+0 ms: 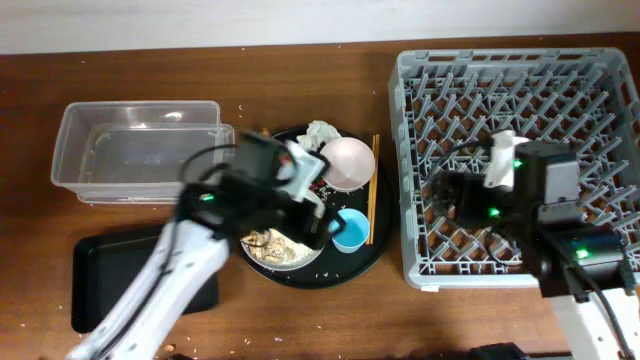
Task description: Sort waste into correct bins and load items into the dishwasher rack
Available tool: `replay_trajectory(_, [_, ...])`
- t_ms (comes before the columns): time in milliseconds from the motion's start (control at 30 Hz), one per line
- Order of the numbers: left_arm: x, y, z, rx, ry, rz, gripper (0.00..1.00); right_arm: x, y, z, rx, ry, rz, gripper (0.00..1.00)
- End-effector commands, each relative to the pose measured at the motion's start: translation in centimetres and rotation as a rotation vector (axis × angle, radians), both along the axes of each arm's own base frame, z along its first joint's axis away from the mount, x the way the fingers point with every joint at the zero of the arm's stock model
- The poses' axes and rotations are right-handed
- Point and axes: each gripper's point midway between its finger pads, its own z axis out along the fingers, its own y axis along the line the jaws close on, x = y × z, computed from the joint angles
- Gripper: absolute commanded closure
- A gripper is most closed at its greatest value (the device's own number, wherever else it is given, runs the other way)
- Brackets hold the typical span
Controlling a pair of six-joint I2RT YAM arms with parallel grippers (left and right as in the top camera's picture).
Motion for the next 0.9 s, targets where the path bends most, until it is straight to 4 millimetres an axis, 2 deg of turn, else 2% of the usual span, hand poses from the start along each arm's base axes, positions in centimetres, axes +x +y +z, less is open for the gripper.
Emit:
replay_trajectory(0, [0.7, -0.6, -5.6, 0.207, 0.03, 0.002, 0.11, -1.0, -3.5, -0.5, 0.035, 0.069, -0.174, 0.02])
replay_trajectory(67, [0.7, -2.0, -8.9, 0.262, 0.061, -0.035, 0.27, -1.8, -4.3, -1.4, 0.031, 0.126, -0.203, 0.02])
replay_trajectory(100, [1.5, -1.8, -10.7, 0.334, 0.039, -0.023, 0.33, -2.1, -4.2, -2.0, 0.03, 0.16, -0.203, 0.02])
replay_trajectory(133, [1.9, -1.8, -11.6, 0.358, 0.03, -0.019, 0.36, -2.3, -4.2, -2.6, 0.029, 0.191, -0.203, 0.02])
replay_trajectory(167, [2.2, -2.3, -12.4, 0.347, 0.037, -0.025, 0.45, -2.3, -4.2, -3.5, 0.028, 0.236, -0.204, 0.02])
replay_trajectory(200, [2.4, -2.5, -13.0, 0.35, 0.042, -0.025, 0.57, -2.4, -4.2, -4.0, 0.028, 0.262, -0.204, 0.02])
replay_trajectory(233, [2.4, -2.5, -13.4, 0.356, 0.051, -0.027, 0.76, -2.4, -3.9, -4.5, 0.04, 0.29, -0.194, 0.02])
replay_trajectory(267, [2.2, -2.7, -13.4, 0.344, 0.062, -0.03, 1.0, -2.4, -3.1, -4.6, 0.064, 0.302, -0.15, 0.02])
replay_trajectory(300, [2.2, -3.4, -12.2, 0.305, 0.063, -0.041, 1.0, -2.2, -2.2, -4.2, 0.081, 0.272, -0.068, 0.02])
replay_trajectory(333, [2.5, -3.7, -9.6, 0.284, 0.066, -0.019, 1.0, -1.8, -1.3, -3.3, 0.102, 0.224, -0.004, 0.02])
replay_trajectory(400, [3.6, -2.6, -1.5, 0.189, 0.021, 0.042, 1.0, -1.8, 0.3, -1.7, 0.125, 0.134, 0.124, 0.01])
replay_trajectory(433, [3.8, -2.8, 2.7, 0.031, -0.002, 0.024, 1.0, -1.7, 1.5, -0.8, 0.162, 0.093, 0.202, 0.03])
replay_trajectory(500, [2.8, -2.5, 8.4, -0.294, 0.048, -0.073, 1.0, -2.0, 4.8, 1.6, 0.283, -0.012, 0.412, 0.08])
replay_trajectory(533, [1.8, -2.1, 11.1, -0.486, 0.088, -0.174, 1.0, -2.4, 6.8, 3.6, 0.369, -0.095, 0.542, 0.09])
replay_trajectory(567, [1.5, -1.6, 12.5, -0.58, 0.111, -0.208, 1.0, -2.5, 8.3, 5.2, 0.42, -0.157, 0.627, 0.1])
replay_trajectory(667, [0.2, -1.8, 14.4, -0.694, 0.149, -0.279, 1.0, -4.1, 13.4, 8.9, 0.475, -0.333, 0.917, 0.1])
replay_trajectory(767, [-0.1, -1.8, 14.8, -0.719, 0.165, -0.294, 1.0, -5.2, 16.0, 10.7, 0.465, -0.439, 1.056, 0.1])
replay_trajectory(833, [-0.8, -1.8, 15.7, -0.768, 0.184, -0.328, 1.0, -5.5, 17.1, 10.9, 0.468, -0.458, 1.102, 0.11])
replay_trajectory(867, [-0.9, -1.8, 15.8, -0.775, 0.187, -0.334, 1.0, -5.6, 17.6, 10.8, 0.473, -0.457, 1.121, 0.23])
